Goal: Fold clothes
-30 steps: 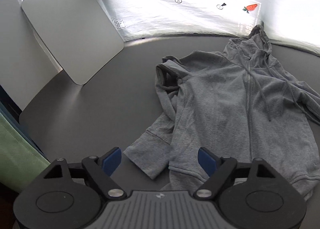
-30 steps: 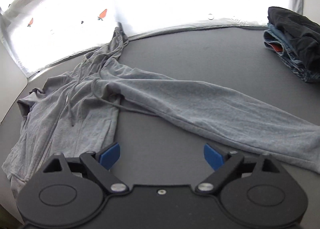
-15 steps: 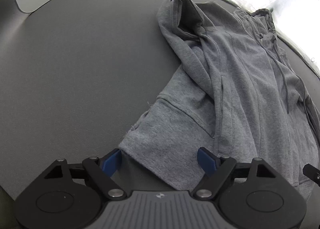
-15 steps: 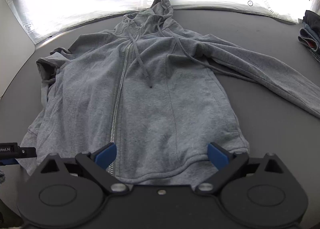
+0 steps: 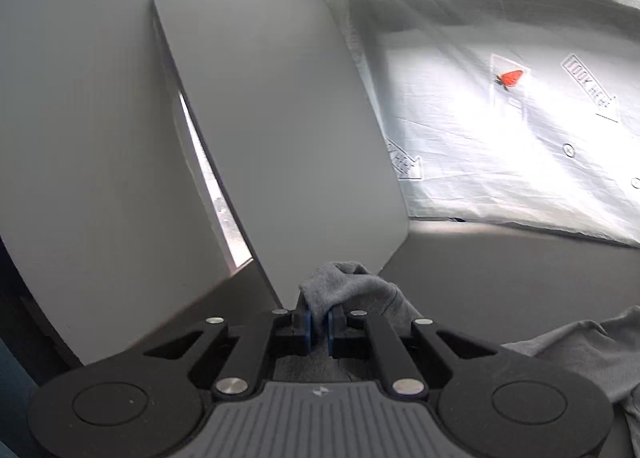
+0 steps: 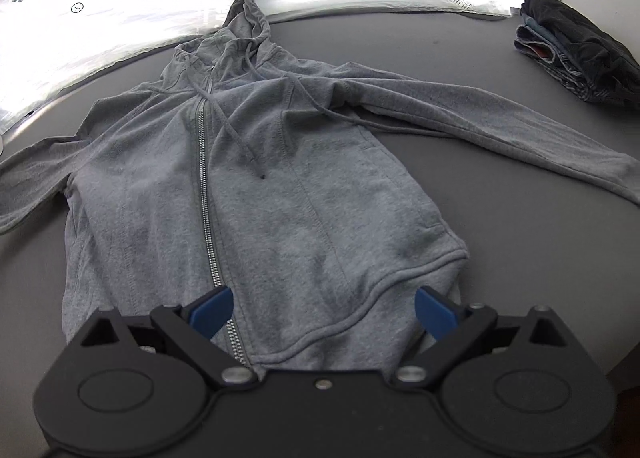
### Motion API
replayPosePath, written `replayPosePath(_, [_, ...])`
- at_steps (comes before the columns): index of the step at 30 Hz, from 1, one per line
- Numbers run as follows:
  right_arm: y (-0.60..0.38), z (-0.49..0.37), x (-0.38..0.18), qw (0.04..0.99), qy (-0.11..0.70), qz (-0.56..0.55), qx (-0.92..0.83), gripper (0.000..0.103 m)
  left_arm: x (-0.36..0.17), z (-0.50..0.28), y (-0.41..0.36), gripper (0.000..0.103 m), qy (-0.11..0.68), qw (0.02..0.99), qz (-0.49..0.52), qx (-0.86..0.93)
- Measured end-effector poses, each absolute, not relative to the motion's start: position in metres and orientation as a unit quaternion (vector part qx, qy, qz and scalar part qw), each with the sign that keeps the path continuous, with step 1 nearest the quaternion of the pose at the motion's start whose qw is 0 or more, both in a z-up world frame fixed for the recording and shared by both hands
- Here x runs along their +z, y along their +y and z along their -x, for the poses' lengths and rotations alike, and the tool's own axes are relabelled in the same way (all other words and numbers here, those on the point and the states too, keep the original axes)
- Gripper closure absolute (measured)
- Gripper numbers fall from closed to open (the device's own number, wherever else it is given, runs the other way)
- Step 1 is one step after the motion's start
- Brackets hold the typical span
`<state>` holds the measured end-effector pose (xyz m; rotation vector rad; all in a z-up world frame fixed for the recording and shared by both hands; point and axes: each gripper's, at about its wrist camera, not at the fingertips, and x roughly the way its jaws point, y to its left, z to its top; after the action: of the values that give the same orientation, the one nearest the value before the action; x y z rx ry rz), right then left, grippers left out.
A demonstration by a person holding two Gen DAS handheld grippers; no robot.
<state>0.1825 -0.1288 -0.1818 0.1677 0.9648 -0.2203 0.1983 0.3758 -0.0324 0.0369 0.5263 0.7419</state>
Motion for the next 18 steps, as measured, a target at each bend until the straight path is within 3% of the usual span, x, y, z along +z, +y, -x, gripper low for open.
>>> replayPosePath(1, [-0.13,-0.185,-0.18,0.877,0.461,-0.08,-0.109,0.005,-0.039,-0.196,0.372,0.067,0.266,0.897,-0.009,0.353])
replayPosePath(4, [-0.137,-0.187,-0.175,0.879,0.455,-0.077,-0.119,0.005,-0.061,-0.191,0.36,0.034,0.301,0.892,0.017,0.338])
replayPosePath(7, [-0.149,-0.183,-0.172,0.881,0.449,-0.072,-0.127,0.005,-0.082,-0.185,0.348,0.015,0.335,0.885,0.042,0.322])
replayPosePath(13, [-0.182,-0.181,-0.177,0.876,0.459,-0.064,-0.132,0.005,-0.127,-0.187,0.277,0.015,0.418,0.876,0.059,0.235])
replayPosePath(18, [-0.21,-0.179,-0.177,0.876,0.467,-0.069,-0.102,0.005,-0.152,-0.176,0.186,0.015,0.472,0.876,0.091,0.028])
